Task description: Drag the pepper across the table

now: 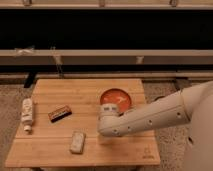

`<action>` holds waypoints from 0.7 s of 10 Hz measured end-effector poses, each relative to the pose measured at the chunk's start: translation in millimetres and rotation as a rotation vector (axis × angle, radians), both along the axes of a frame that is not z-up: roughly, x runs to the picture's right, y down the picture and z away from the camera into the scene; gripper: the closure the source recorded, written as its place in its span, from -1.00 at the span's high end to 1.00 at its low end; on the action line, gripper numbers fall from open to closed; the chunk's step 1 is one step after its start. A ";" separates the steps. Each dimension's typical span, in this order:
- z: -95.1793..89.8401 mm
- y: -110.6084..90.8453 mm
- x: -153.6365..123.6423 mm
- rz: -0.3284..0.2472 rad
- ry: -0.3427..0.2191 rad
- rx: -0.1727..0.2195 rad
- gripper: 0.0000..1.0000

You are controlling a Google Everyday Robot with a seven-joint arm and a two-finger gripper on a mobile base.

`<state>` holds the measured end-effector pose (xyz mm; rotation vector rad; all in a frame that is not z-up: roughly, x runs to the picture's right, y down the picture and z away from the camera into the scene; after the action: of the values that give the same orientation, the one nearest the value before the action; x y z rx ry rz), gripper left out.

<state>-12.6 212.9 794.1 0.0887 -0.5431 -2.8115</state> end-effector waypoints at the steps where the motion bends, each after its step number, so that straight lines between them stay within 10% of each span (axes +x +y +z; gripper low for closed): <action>1: 5.1 -1.0 0.2 0.001 0.003 0.000 0.60; 5: 21.1 3.4 3.0 -0.003 0.018 -0.009 0.56; 7: 27.1 7.2 6.1 -0.003 0.030 -0.020 0.20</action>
<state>-6.5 220.1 821.2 0.0419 -0.5647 -2.8047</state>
